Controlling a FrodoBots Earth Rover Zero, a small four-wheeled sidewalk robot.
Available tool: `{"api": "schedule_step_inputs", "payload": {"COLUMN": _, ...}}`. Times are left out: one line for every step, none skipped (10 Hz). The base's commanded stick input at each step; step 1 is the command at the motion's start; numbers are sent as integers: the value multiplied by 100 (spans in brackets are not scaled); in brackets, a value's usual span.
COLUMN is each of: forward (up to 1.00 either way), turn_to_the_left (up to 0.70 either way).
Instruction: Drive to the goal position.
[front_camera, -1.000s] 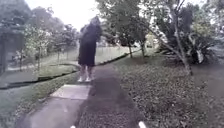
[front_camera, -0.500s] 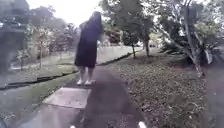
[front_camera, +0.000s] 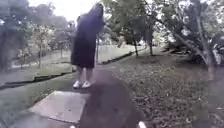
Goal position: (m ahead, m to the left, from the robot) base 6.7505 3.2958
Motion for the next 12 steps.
{"api": "schedule_step_inputs", "payload": {"forward": 70, "turn_to_the_left": 0}}
{"api": "schedule_step_inputs", "payload": {"forward": 70, "turn_to_the_left": 0}}
{"api": "schedule_step_inputs", "payload": {"forward": 70, "turn_to_the_left": 0}}
{"api": "schedule_step_inputs", "payload": {"forward": 70, "turn_to_the_left": 0}}
{"api": "schedule_step_inputs", "payload": {"forward": 70, "turn_to_the_left": 0}}
{"api": "schedule_step_inputs", "payload": {"forward": 70, "turn_to_the_left": 0}}
{"api": "schedule_step_inputs", "payload": {"forward": 70, "turn_to_the_left": 0}}
{"api": "schedule_step_inputs", "payload": {"forward": 70, "turn_to_the_left": 0}}
{"api": "schedule_step_inputs", "payload": {"forward": 70, "turn_to_the_left": 0}}
{"api": "schedule_step_inputs", "payload": {"forward": 70, "turn_to_the_left": 0}}
{"api": "schedule_step_inputs", "payload": {"forward": 70, "turn_to_the_left": 0}}
{"api": "schedule_step_inputs", "payload": {"forward": 70, "turn_to_the_left": 0}}
